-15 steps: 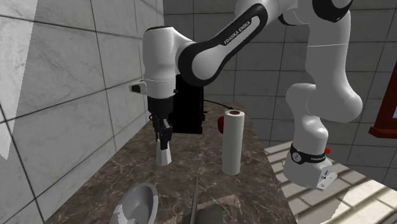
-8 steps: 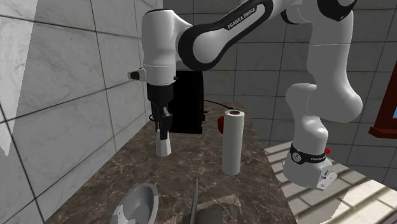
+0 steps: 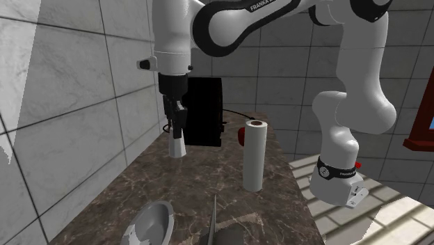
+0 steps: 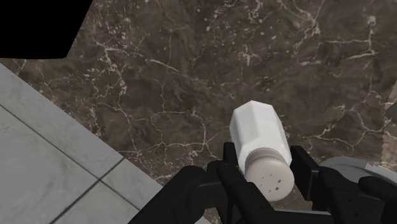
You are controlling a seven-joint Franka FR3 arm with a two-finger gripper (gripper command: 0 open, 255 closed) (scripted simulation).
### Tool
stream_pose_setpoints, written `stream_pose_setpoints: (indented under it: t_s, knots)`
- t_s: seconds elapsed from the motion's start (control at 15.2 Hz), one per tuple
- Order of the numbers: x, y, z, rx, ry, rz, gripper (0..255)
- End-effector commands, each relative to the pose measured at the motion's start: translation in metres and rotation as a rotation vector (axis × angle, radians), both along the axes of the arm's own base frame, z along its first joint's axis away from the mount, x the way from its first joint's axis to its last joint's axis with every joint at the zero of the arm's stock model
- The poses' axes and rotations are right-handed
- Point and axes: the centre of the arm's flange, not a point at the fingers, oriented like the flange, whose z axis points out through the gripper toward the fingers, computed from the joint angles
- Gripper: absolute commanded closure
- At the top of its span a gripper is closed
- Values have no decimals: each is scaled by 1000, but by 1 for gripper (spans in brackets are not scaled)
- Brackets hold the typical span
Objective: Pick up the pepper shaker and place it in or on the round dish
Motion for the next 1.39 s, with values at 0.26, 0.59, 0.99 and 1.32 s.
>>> stream_pose_setpoints:
  t_s: [0.26,0.59,0.99,1.32]
  knots:
    - [20,33,15,0,0,0,255]
    - [55,89,23,0,0,0,255]
    - [97,155,32,0,0,0,255]
    - [115,184,20,0,0,0,255]
